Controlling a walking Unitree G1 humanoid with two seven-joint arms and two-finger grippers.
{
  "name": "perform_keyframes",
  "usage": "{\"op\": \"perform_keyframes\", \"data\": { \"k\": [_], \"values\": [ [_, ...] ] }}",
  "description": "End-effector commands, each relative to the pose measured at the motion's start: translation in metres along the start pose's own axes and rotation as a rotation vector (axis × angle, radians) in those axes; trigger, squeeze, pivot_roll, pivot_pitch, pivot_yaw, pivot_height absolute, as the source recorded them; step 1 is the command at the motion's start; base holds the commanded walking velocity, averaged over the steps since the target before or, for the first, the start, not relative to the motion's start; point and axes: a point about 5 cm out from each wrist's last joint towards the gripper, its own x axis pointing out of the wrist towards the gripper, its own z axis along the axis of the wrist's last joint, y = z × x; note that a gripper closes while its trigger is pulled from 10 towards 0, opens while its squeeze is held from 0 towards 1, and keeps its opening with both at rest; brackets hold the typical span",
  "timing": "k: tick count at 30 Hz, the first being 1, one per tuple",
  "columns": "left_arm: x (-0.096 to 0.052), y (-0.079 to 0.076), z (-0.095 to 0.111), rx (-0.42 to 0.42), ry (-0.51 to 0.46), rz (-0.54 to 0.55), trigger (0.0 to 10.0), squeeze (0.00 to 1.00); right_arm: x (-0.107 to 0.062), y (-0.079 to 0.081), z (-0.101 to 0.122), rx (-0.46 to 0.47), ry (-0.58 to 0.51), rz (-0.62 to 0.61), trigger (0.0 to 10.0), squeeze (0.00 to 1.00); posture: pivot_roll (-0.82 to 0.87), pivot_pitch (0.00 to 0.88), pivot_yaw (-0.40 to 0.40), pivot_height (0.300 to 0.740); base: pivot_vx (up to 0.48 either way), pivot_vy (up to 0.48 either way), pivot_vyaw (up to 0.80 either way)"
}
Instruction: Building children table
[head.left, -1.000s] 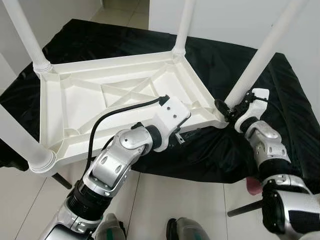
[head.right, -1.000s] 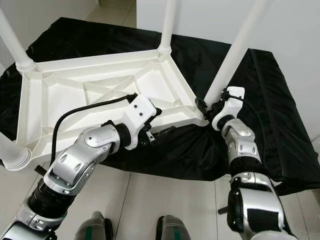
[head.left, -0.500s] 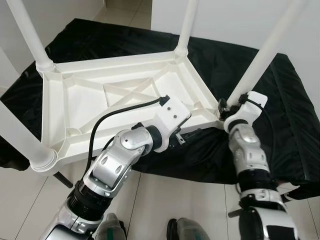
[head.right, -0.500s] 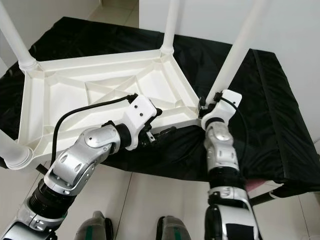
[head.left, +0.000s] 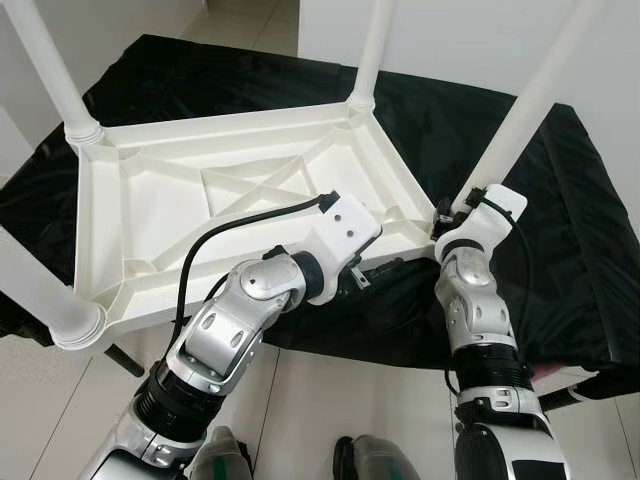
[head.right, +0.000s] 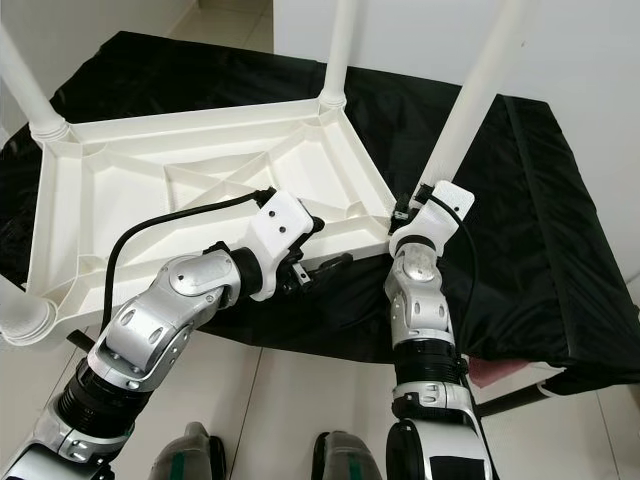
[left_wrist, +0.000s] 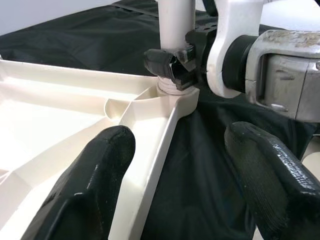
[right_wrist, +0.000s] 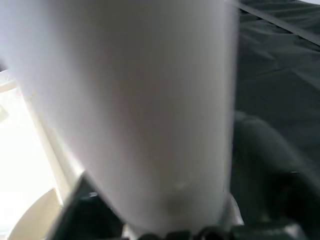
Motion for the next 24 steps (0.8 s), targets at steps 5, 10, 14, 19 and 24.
{"op": "perform_keyframes", "data": {
  "k": [5,10,14,19,24],
  "values": [
    [0.001,-0.005,-0.002,-0.006,0.006,-0.028,10.0,0.00,0.001,0.004,-0.004,-0.009,0.030,0.152,10.0,0.43,-0.04,0.017,-0.055,0.740,0.000,0.000,0.00],
    [0.003,-0.005,-0.002,-0.002,0.006,-0.028,10.0,0.00,0.005,0.005,0.005,-0.031,0.017,0.357,10.0,0.00,-0.04,0.009,-0.059,0.740,0.000,0.000,0.00],
    [0.003,-0.005,-0.002,-0.001,0.005,-0.028,10.0,0.00,0.010,0.001,0.009,-0.067,0.006,0.478,10.0,0.00,-0.04,0.005,-0.059,0.740,0.000,0.000,0.00],
    [0.004,-0.003,-0.001,0.004,0.004,-0.026,10.0,0.00,0.022,-0.009,0.011,-0.114,0.003,0.566,10.0,0.00,-0.04,0.000,-0.055,0.740,0.000,0.000,0.00],
    [0.004,-0.002,-0.001,0.009,0.005,-0.024,10.0,0.00,0.032,-0.018,0.011,-0.137,0.024,0.629,10.0,0.00,-0.04,0.000,-0.051,0.740,0.000,0.000,0.00]
  ]
}}
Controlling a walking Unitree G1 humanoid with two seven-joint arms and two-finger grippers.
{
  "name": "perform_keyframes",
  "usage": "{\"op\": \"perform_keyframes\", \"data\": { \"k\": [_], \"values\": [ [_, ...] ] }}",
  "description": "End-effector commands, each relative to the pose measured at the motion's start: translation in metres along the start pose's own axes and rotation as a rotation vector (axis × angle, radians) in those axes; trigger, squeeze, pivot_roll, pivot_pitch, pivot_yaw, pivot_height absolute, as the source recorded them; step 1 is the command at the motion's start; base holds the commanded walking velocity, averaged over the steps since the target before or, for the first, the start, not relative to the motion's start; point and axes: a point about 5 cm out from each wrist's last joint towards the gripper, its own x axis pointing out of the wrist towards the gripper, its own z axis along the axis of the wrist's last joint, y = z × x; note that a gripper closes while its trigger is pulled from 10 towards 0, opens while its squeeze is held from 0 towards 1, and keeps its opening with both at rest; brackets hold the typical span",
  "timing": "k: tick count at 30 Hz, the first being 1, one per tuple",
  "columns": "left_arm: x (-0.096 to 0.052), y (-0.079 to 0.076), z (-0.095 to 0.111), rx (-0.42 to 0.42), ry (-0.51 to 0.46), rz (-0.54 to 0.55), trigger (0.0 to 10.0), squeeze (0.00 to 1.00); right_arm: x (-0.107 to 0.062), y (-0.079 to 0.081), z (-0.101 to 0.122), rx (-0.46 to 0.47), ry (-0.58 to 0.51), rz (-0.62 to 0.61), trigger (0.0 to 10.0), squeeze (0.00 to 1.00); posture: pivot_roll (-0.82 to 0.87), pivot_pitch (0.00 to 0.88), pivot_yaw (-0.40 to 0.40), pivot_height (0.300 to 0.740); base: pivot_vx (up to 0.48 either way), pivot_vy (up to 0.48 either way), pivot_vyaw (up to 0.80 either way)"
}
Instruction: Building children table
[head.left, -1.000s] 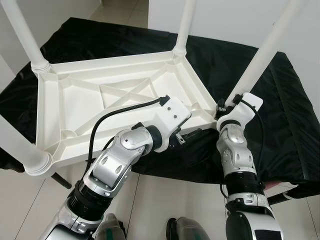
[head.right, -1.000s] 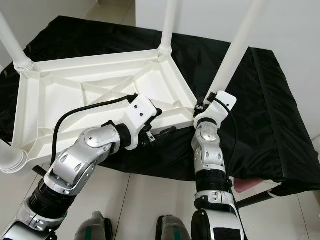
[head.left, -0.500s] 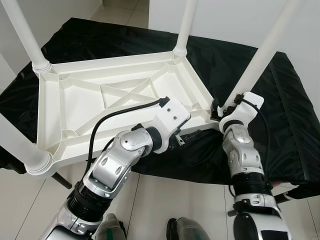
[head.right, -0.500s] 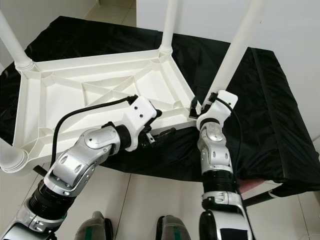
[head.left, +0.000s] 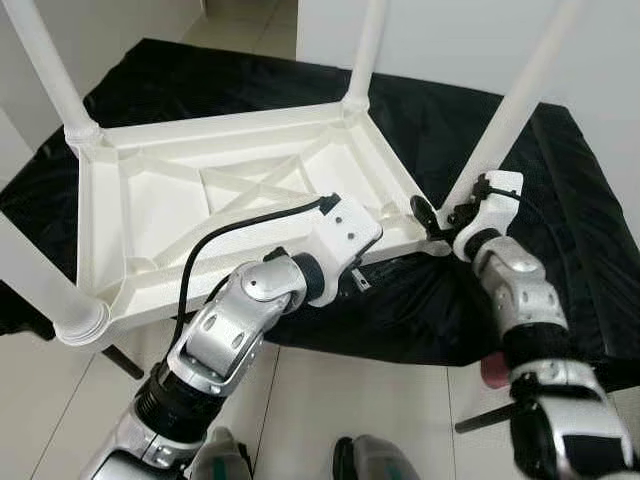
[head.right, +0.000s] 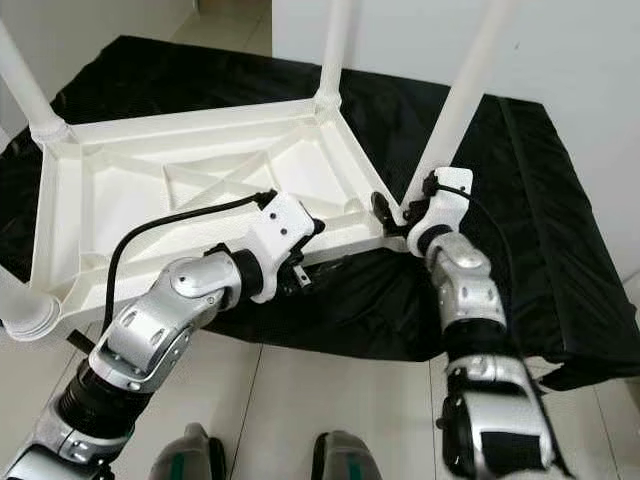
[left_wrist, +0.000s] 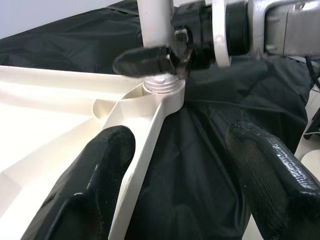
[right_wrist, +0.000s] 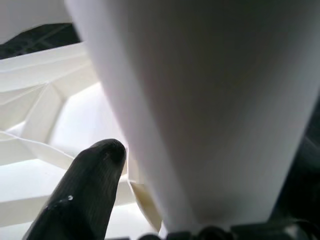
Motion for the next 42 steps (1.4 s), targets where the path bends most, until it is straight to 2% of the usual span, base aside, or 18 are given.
{"op": "perform_keyframes", "data": {
  "k": [1,4,5,6,7,8,20,22,29,32,37,39,40,42],
  "values": [
    [0.002,-0.002,0.000,0.007,-0.002,-0.022,10.0,0.00,0.000,-0.001,-0.004,0.013,0.012,0.036,10.0,0.00,-0.04,0.000,-0.050,0.740,0.000,0.000,0.00],
    [0.003,-0.002,0.001,0.008,-0.004,-0.023,10.0,0.00,0.000,-0.002,-0.006,0.004,0.015,0.091,10.0,0.00,-0.04,0.000,-0.050,0.740,0.000,0.000,0.00],
    [0.003,-0.002,0.001,0.007,-0.005,-0.024,10.0,0.00,0.000,-0.004,-0.008,0.009,0.025,0.107,4.2,0.00,-0.04,0.000,-0.049,0.740,0.000,0.000,0.00],
    [0.003,-0.002,0.001,0.007,-0.006,-0.024,10.0,0.00,0.000,-0.005,-0.009,0.008,0.034,0.116,2.6,0.00,-0.04,0.000,-0.049,0.740,0.000,0.000,0.00],
    [0.003,-0.002,0.001,0.007,-0.006,-0.024,10.0,0.00,0.000,-0.005,-0.009,0.008,0.034,0.116,2.6,0.00,-0.04,0.000,-0.049,0.740,0.000,0.000,0.00],
    [0.003,-0.002,0.001,0.007,-0.006,-0.024,10.0,0.00,-0.001,-0.006,-0.011,-0.003,0.046,0.122,0.0,0.00,-0.04,0.000,-0.050,0.740,0.000,0.000,0.00],
    [0.002,-0.003,0.000,0.002,-0.002,-0.020,10.0,0.00,-0.005,-0.013,-0.018,0.030,0.035,0.119,0.0,0.00,-0.04,0.009,-0.051,0.740,0.000,0.000,0.00],
    [0.002,-0.003,0.000,0.001,-0.001,-0.020,10.0,0.00,-0.005,-0.013,-0.018,0.042,0.026,0.097,0.0,0.00,-0.04,0.015,-0.052,0.740,0.000,0.000,0.00],
    [0.000,-0.002,-0.002,-0.007,0.006,-0.013,10.0,0.00,-0.005,-0.011,-0.015,0.048,-0.013,-0.113,0.0,0.00,-0.05,0.033,-0.041,0.740,0.000,0.000,0.00],
    [0.000,-0.002,-0.002,-0.008,0.007,-0.013,10.0,0.00,-0.005,-0.011,-0.015,0.049,-0.017,-0.130,0.0,0.00,-0.05,0.033,-0.041,0.740,0.000,0.000,0.00],
    [-0.001,-0.002,-0.003,-0.011,0.013,-0.020,10.0,0.00,-0.007,0.000,-0.016,0.076,-0.035,-0.229,0.0,0.00,-0.06,0.036,-0.035,0.740,0.000,0.000,0.00],
    [0.000,-0.003,-0.004,-0.010,0.013,-0.026,10.0,0.00,-0.010,0.013,-0.018,0.084,-0.050,-0.300,0.0,0.00,-0.07,0.041,-0.028,0.740,0.000,0.000,0.00],
    [0.000,-0.003,-0.004,-0.010,0.013,-0.026,10.0,0.00,-0.010,0.013,-0.018,0.084,-0.050,-0.300,0.0,0.00,-0.07,0.041,-0.028,0.740,0.000,0.000,0.00],
    [0.001,-0.003,-0.003,-0.009,0.011,-0.030,10.0,0.00,-0.014,0.024,-0.020,0.082,-0.053,-0.395,0.0,0.00,-0.07,0.042,-0.027,0.740,0.000,0.000,0.00]
  ]
}}
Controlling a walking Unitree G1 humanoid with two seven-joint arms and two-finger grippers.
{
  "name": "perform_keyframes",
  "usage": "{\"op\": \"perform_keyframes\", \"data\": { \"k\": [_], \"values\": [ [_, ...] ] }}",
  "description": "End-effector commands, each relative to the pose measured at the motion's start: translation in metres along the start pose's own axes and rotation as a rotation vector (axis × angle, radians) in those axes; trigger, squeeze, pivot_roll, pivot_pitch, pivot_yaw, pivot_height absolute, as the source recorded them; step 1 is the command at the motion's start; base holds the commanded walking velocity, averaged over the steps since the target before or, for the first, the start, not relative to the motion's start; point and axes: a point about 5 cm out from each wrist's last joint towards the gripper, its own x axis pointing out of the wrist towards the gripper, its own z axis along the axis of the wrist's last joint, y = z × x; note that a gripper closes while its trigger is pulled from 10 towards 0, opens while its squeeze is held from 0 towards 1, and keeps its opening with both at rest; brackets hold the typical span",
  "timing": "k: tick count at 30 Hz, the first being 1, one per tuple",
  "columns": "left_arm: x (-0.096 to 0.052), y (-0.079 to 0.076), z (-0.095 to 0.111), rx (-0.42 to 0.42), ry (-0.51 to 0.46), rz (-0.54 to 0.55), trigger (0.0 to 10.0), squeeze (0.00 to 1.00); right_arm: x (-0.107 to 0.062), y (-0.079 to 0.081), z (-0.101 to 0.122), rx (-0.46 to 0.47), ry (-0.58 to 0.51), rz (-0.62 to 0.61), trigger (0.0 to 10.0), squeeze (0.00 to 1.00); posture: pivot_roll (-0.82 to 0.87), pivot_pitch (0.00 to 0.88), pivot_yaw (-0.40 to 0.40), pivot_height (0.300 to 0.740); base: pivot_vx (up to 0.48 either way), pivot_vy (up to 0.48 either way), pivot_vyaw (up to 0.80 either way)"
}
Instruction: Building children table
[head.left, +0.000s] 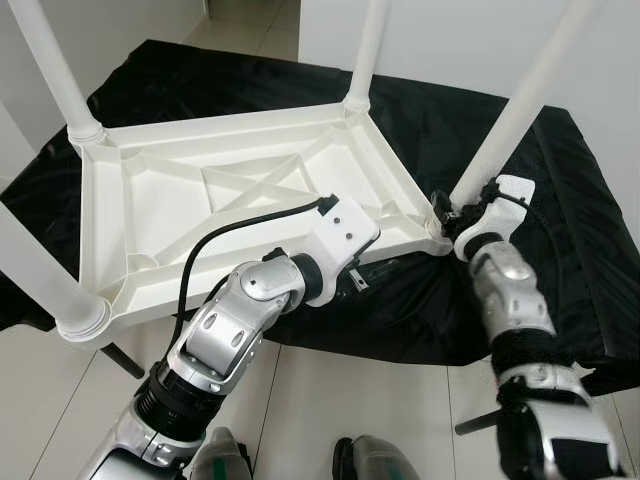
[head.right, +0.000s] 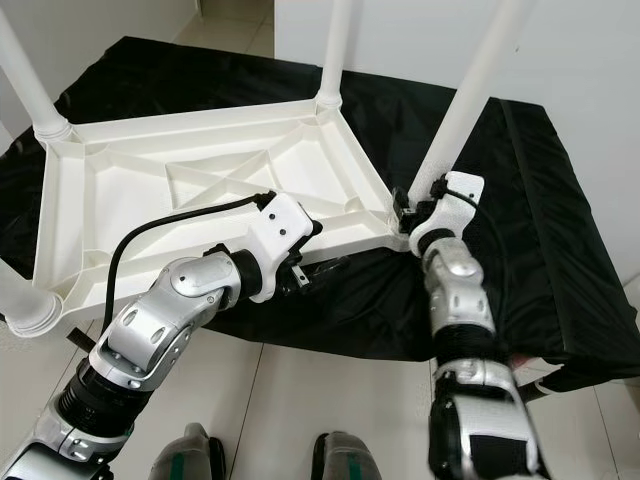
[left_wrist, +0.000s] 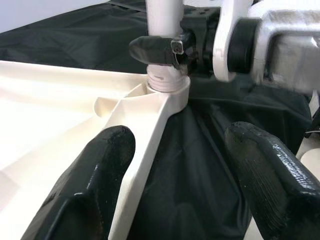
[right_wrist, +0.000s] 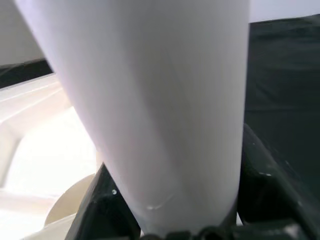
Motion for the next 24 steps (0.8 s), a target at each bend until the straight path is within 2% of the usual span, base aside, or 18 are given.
{"op": "perform_keyframes", "data": {
  "k": [1,3,4,5,9,14,15,16,17,18,19,22,24],
  "values": [
    [0.001,-0.004,-0.001,-0.004,0.002,-0.032,10.0,0.00,-0.006,0.001,-0.009,-0.016,0.044,-0.067,0.0,0.00,-0.07,0.042,-0.027,0.740,0.000,0.000,0.00],
    [0.002,-0.004,-0.001,-0.003,0.003,-0.038,10.0,0.00,-0.016,0.011,-0.013,0.015,0.047,-0.190,0.0,0.00,-0.07,0.042,-0.025,0.740,0.000,0.000,0.00],
    [0.002,-0.004,-0.001,-0.003,0.003,-0.038,10.0,0.00,-0.016,0.011,-0.013,0.015,0.047,-0.190,0.0,0.00,-0.07,0.042,-0.025,0.740,0.000,0.000,0.00],
    [0.002,-0.003,0.000,-0.003,0.003,-0.039,10.0,0.00,-0.018,0.025,-0.016,0.055,0.058,-0.210,0.0,0.00,-0.07,0.039,-0.022,0.740,0.000,0.000,0.00],
    [0.002,-0.004,0.000,-0.002,0.002,-0.041,10.0,0.00,-0.019,0.034,-0.014,0.051,0.061,-0.230,0.0,0.00,-0.07,0.031,-0.019,0.740,0.000,0.000,0.00],
    [0.002,-0.003,0.000,0.000,0.001,-0.042,10.0,0.00,-0.018,0.034,-0.013,0.053,0.063,-0.231,0.0,0.00,-0.08,0.029,-0.019,0.740,0.000,0.000,0.00],
    [0.002,-0.002,0.000,0.001,0.002,-0.041,10.0,0.00,-0.018,0.030,-0.012,0.043,0.064,-0.245,0.0,0.00,-0.08,0.029,-0.018,0.740,0.000,0.000,0.00],
    [0.002,-0.001,0.000,0.001,0.002,-0.040,10.0,0.00,-0.018,0.026,-0.012,0.035,0.070,-0.252,4.9,0.00,-0.08,0.028,-0.018,0.740,0.000,0.000,0.00],
    [0.002,-0.001,0.000,0.001,0.002,-0.040,10.0,0.00,-0.018,0.026,-0.012,0.035,0.070,-0.252,4.9,0.00,-0.08,0.028,-0.018,0.740,0.000,0.000,0.00],
    [0.003,-0.001,0.000,0.003,0.001,-0.042,10.0,0.00,-0.019,0.022,-0.012,0.032,0.073,-0.252,10.0,0.02,-0.08,0.028,-0.018,0.740,0.000,0.000,0.00],
    [0.003,-0.002,0.000,0.004,0.000,-0.046,10.0,0.00,-0.019,0.017,-0.011,0.030,0.068,-0.248,10.0,1.00,-0.09,0.026,-0.015,0.740,0.000,0.000,0.00],
    [0.004,-0.002,0.000,0.004,-0.001,-0.049,10.0,0.00,-0.019,0.015,-0.010,0.044,0.062,-0.230,10.0,1.00,-0.09,0.026,-0.015,0.740,0.000,0.000,0.00],
    [0.004,-0.003,0.000,0.003,-0.003,-0.057,10.0,0.00,-0.019,0.012,-0.006,0.056,0.052,-0.153,10.0,1.00,-0.10,0.023,-0.011,0.740,0.000,0.000,0.00]
  ]
}}
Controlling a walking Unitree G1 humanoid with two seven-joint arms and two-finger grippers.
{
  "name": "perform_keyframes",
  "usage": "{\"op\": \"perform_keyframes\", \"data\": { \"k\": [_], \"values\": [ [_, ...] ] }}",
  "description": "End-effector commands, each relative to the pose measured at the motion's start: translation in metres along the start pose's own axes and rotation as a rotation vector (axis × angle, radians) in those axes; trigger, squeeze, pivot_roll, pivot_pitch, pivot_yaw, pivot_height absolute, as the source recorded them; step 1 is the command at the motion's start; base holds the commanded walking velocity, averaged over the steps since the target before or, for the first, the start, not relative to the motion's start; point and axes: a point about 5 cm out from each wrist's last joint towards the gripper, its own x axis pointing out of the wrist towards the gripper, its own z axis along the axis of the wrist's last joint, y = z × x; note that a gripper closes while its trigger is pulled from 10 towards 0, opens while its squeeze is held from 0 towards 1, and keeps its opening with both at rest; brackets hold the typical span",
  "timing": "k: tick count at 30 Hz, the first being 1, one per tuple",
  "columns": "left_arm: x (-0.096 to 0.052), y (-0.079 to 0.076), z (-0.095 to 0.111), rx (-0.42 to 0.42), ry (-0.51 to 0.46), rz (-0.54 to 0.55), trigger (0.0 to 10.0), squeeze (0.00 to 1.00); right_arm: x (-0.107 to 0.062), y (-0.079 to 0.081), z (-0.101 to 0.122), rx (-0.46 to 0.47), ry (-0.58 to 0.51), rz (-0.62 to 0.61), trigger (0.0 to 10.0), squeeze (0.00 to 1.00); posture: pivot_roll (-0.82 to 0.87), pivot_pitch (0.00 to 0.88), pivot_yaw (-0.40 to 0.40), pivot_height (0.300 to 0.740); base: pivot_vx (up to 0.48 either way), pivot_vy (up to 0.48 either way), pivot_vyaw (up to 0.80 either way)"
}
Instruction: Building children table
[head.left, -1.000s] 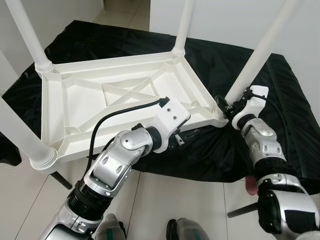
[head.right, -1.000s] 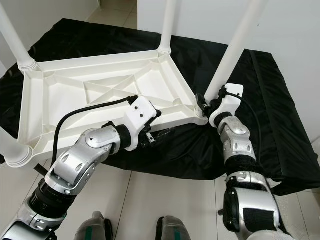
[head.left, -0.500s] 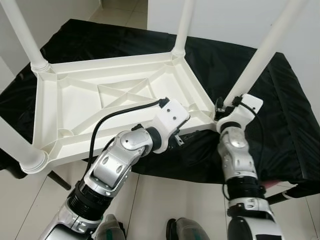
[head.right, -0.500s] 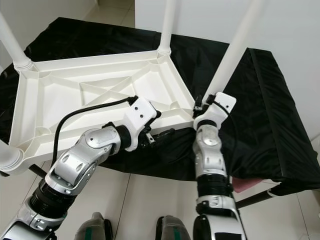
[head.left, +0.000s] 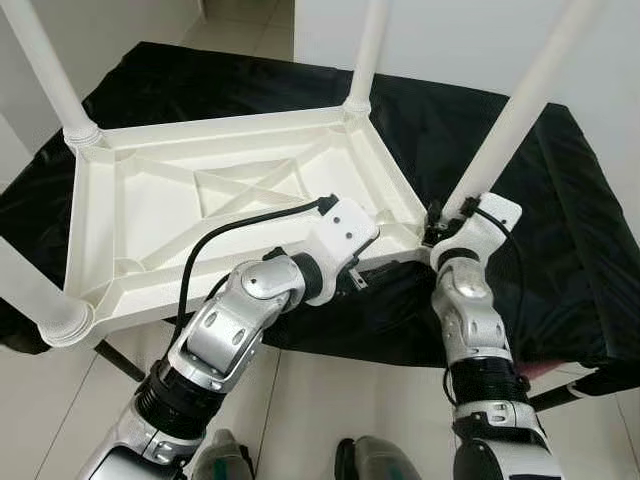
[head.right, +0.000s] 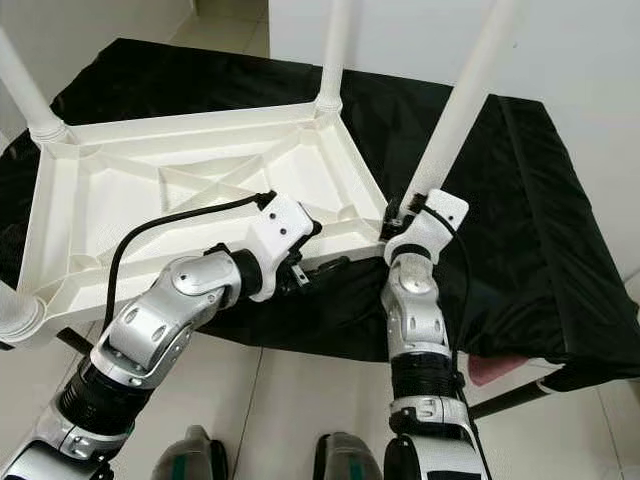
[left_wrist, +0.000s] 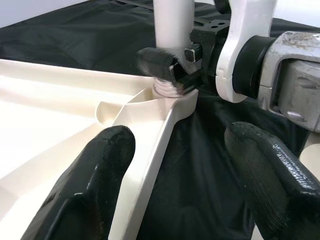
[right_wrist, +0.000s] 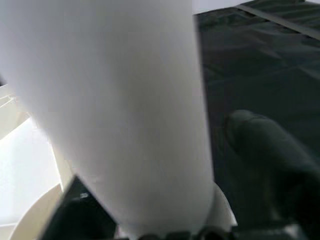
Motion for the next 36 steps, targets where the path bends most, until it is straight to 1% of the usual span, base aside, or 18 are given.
{"op": "perform_keyframes", "data": {
  "k": [1,3,4,5,6,7,8,9,11,13,18,21,26,27,28,31,32,36],
  "values": [
    [0.002,-0.004,0.002,0.007,-0.010,-0.054,10.0,0.00,-0.001,-0.004,-0.001,0.010,0.012,0.027,10.0,1.00,-0.10,0.023,-0.011,0.740,0.000,0.000,0.00],
    [0.002,-0.004,0.001,0.008,-0.010,-0.058,10.0,0.00,0.000,-0.005,0.001,0.018,0.016,0.156,10.0,1.00,-0.10,0.022,-0.009,0.740,0.000,0.000,0.00],
    [0.002,-0.004,0.001,0.008,-0.010,-0.058,10.0,0.00,0.000,-0.005,0.001,0.018,0.016,0.156,10.0,1.00,-0.10,0.022,-0.009,0.740,0.000,0.000,0.00],
    [0.002,-0.005,0.001,0.009,-0.008,-0.060,10.0,0.00,0.001,-0.007,0.002,-0.008,0.012,0.230,10.0,0.13,-0.10,0.023,-0.008,0.740,0.000,0.000,0.00],
    [0.002,-0.005,0.001,0.010,-0.007,-0.062,10.0,0.00,0.002,-0.009,0.002,-0.028,0.010,0.279,10.0,0.13,-0.10,0.023,-0.008,0.740,0.000,0.000,0.00],
    [0.002,-0.005,0.001,0.010,-0.007,-0.062,10.0,0.00,0.002,-0.009,0.002,-0.028,0.010,0.279,10.0,0.13,-0.10,0.023,-0.008,0.740,0.000,0.000,0.00],
    [0.002,-0.005,0.002,0.011,-0.007,-0.063,10.0,0.00,0.003,-0.011,0.003,-0.039,0.021,0.326,10.0,0.00,-0.10,0.019,-0.006,0.740,0.000,0.000,0.00],
    [0.002,-0.005,0.002,0.011,-0.007,-0.063,10.0,0.00,0.003,-0.011,0.003,-0.039,0.021,0.326,10.0,0.00,-0.10,0.019,-0.006,0.740,0.000,0.000,0.00],
    [0.002,-0.004,0.002,0.013,-0.007,-0.063,10.0,0.00,0.005,-0.014,0.005,-0.063,0.023,0.386,10.0,0.00,-0.09,0.017,-0.006,0.740,0.000,0.000,0.00],
    [0.002,-0.005,0.002,0.015,-0.005,-0.065,10.0,0.00,0.013,-0.022,0.008,-0.107,0.029,0.469,10.0,0.00,-0.09,0.007,-0.007,0.740,0.000,0.000,0.00],
    [0.002,-0.005,0.001,0.017,-0.004,-0.066,10.0,0.00,0.022,-0.032,0.011,-0.154,0.049,0.552,10.0,0.00,-0.08,0.003,-0.009,0.740,0.000,0.000,0.00],
    [0.002,-0.003,0.002,0.022,-0.004,-0.054,10.0,0.00,0.029,-0.037,0.010,-0.158,0.077,0.607,10.0,0.00,-0.07,0.000,-0.018,0.740,0.000,0.000,0.00],
    [0.002,-0.003,0.002,0.022,-0.005,-0.048,10.0,0.00,0.031,-0.040,0.007,-0.169,0.102,0.660,10.0,0.00,-0.06,0.000,-0.026,0.740,0.000,0.000,0.00],
    [0.001,-0.003,0.002,0.022,-0.006,-0.045,10.0,0.00,0.032,-0.041,0.005,-0.173,0.112,0.659,7.5,0.00,-0.05,0.000,-0.032,0.740,0.000,0.000,0.00],
    [0.001,-0.003,0.002,0.022,-0.006,-0.041,10.0,0.00,0.032,-0.041,0.004,-0.184,0.115,0.656,3.5,0.00,-0.05,0.000,-0.037,0.740,0.000,0.000,0.00],
    [0.001,-0.002,0.002,0.023,-0.006,-0.037,10.0,0.00,0.034,-0.042,0.003,-0.196,0.116,0.658,3.5,0.00,-0.05,0.000,-0.037,0.740,0.000,0.000,0.00],
    [0.001,-0.002,0.002,0.023,-0.006,-0.032,10.0,0.00,0.033,-0.041,0.001,-0.192,0.124,0.668,0.0,0.00,-0.05,0.000,-0.037,0.740,0.000,0.000,0.00],
    [0.001,0.002,0.004,0.027,-0.009,-0.019,10.0,0.00,0.034,-0.040,-0.003,-0.178,0.133,0.702,0.0,0.00,-0.04,0.000,-0.040,0.740,0.000,0.000,0.00]
  ]
}}
